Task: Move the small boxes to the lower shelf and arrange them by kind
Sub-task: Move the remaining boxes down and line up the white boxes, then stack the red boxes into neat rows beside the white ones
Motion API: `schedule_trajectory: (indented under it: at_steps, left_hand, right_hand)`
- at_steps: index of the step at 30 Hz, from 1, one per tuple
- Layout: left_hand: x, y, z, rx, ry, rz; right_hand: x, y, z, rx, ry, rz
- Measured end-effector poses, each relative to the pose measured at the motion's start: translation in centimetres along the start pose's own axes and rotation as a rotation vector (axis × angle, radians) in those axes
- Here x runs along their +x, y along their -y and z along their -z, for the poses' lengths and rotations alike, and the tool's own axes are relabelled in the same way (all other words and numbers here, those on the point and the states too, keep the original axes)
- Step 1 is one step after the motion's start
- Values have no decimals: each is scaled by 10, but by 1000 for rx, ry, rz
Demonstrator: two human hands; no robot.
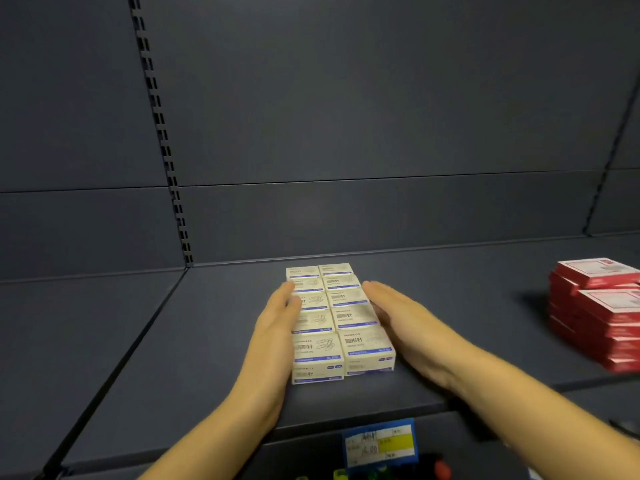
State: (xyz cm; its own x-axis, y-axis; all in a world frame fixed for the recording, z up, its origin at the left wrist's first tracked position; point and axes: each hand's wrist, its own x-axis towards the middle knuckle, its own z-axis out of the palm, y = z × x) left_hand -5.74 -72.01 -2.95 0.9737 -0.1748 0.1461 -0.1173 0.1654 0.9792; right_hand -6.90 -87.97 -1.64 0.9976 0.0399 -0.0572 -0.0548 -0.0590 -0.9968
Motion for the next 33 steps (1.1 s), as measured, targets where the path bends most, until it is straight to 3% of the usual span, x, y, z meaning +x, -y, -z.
schedule_trajectory:
  at_steps: [2,4,8,10,14,18,23,29,33]
  left_hand:
    - [-6,-7,-1,207,-14,-241]
    - [-11,-21,-3,367,88,-400]
    - [-10,-53,-18,824,521,-421]
    - [-8,-62,-37,926,581,-454]
    - [-1,-66,-89,813,398,-589]
    - [13,-58,-149,864,385,-638]
    - [35,-35,-221,982,356,-608]
    - [53,-20,-256,810,384,-321]
    - [57,-19,-259,793,455,-286]
  right_hand:
    - [-10,7,19,-119,-60,42]
    - [-25,20,43,-389,-63,125]
    - [-60,47,90,-966,75,248]
    - [-76,58,113,-1154,48,325]
    - [-102,75,168,-1020,99,336]
    - [-105,79,243,-1010,76,397]
    - [-97,65,321,-962,213,381]
    - [-78,48,384,-954,216,395]
    - [-67,40,400,-1014,233,415]
